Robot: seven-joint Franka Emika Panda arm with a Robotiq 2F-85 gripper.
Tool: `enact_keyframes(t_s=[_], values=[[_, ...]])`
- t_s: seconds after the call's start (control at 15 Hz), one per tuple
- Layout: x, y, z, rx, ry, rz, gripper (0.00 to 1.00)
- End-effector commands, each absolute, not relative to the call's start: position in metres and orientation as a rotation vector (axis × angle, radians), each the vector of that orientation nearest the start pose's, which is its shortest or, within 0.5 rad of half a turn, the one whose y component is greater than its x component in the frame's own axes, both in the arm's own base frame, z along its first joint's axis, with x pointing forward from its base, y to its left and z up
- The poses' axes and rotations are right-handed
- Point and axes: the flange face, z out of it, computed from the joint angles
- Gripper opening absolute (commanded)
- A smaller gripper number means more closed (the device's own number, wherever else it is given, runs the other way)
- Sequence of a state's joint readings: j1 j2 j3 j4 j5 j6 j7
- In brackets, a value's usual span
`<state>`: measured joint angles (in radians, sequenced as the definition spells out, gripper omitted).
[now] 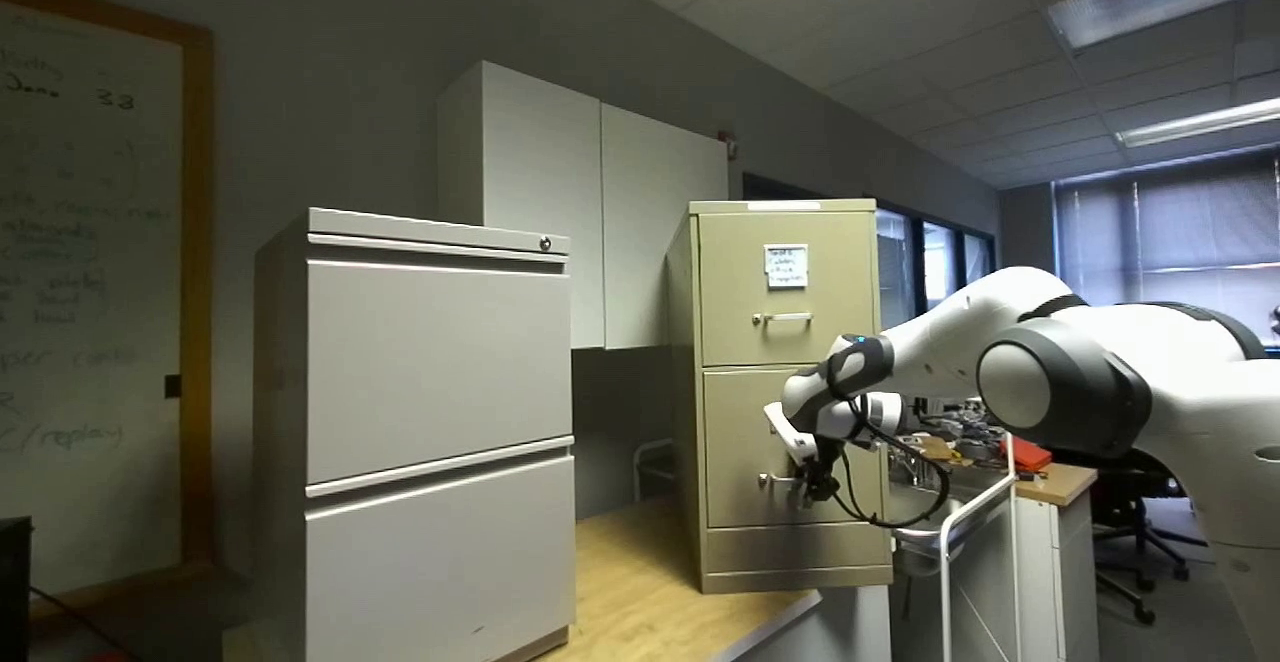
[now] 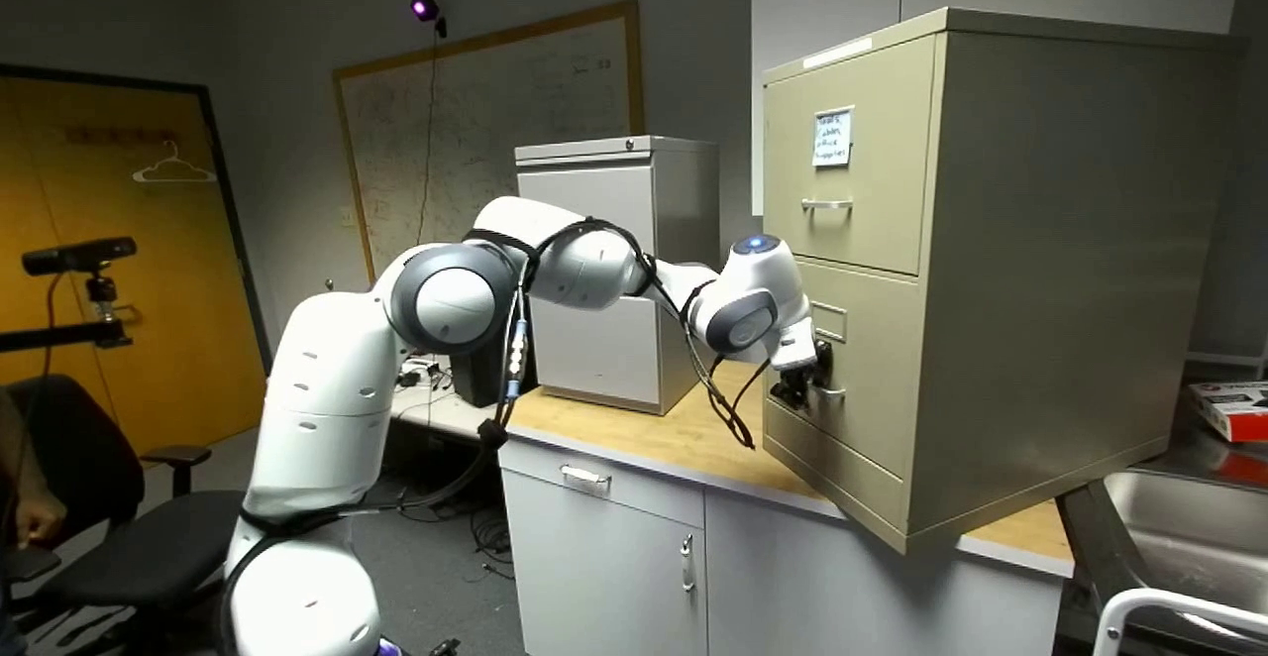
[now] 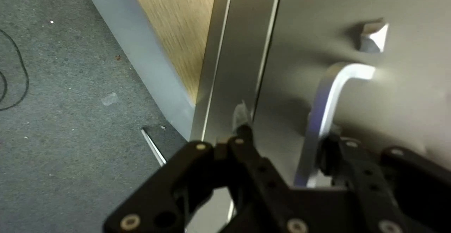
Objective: Open the bottom drawer of the beige file cabinet
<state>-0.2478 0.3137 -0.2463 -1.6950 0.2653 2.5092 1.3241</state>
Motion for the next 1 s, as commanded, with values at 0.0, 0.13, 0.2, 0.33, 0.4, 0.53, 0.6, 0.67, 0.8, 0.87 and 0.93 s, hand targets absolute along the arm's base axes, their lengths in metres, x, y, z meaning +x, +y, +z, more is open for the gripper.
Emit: enact_keyframes(t_s=[0.0,0.13,0.2,0.33,0.4,0.53,0.6,0.67,0.8,0.87,0.93], values=[[0.622,-0.261,0.498,-1.724,2.116,-0.524,0.14],[0.622,-0.242,0.514,-1.81,2.047,-0.54,0.01],[0.618,-0.241,0.514,-1.823,2.039,-0.534,0.02],[0.61,-0.241,0.512,-1.838,2.033,-0.528,0.05],[0.605,-0.241,0.508,-1.84,2.034,-0.52,0.05],[0.597,-0.238,0.498,-1.84,2.037,-0.514,0.05],[0.592,-0.233,0.493,-1.839,2.032,-0.523,0.05],[0.589,-0.231,0.488,-1.837,2.023,-0.544,0.05],[0.583,-0.227,0.484,-1.835,1.983,-0.608,0.05],[0.579,-0.225,0.482,-1.833,1.964,-0.645,0.05],[0.574,-0.221,0.479,-1.832,1.949,-0.671,0.05]])
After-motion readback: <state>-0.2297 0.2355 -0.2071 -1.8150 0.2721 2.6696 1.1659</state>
